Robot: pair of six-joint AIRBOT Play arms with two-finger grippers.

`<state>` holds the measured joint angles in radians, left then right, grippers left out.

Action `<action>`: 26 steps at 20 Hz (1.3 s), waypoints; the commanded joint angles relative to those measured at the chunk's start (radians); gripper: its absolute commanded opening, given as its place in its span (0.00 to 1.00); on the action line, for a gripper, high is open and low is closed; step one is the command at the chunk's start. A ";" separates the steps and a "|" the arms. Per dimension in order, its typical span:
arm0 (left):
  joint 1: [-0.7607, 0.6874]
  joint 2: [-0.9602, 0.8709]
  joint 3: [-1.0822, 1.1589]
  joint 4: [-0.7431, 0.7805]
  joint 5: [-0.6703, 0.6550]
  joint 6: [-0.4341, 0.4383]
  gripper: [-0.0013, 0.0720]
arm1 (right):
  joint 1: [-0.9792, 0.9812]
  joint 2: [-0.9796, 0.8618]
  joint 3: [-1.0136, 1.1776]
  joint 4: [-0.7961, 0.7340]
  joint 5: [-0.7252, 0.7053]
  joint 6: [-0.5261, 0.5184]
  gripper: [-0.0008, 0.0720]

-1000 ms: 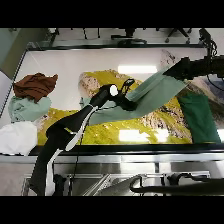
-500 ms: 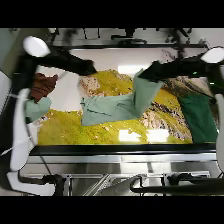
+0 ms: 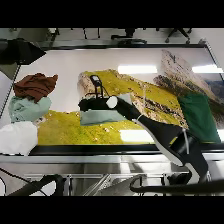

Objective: Fold the shirts.

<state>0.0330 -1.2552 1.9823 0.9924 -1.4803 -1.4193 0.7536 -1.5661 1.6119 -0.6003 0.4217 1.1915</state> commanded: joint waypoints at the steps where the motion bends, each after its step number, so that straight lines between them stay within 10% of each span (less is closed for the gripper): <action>1: 0.003 0.004 0.000 -0.004 -0.018 0.005 0.03 | -0.002 -0.022 0.002 -0.009 -0.024 -0.044 0.53; 5: 0.003 -0.034 0.000 0.000 -0.042 0.005 0.03 | -0.230 0.122 0.002 -0.093 0.312 -0.026 0.54; 8: 0.003 -0.061 0.000 -0.002 -0.047 0.005 0.03 | -0.462 0.207 0.001 -0.196 0.595 0.064 0.87; 12: 0.003 -0.074 0.000 -0.001 -0.047 0.005 0.03 | -0.657 0.198 -0.040 -0.275 0.846 0.095 0.86; 26: 0.003 -0.074 0.000 0.000 -0.071 0.005 0.03 | -0.579 -0.051 -0.122 -0.036 0.782 -0.055 0.86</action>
<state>0.0353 -1.3296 1.9823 0.9924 -1.5455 -1.4139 0.1478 -1.5776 1.4906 -0.6727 1.2171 1.1584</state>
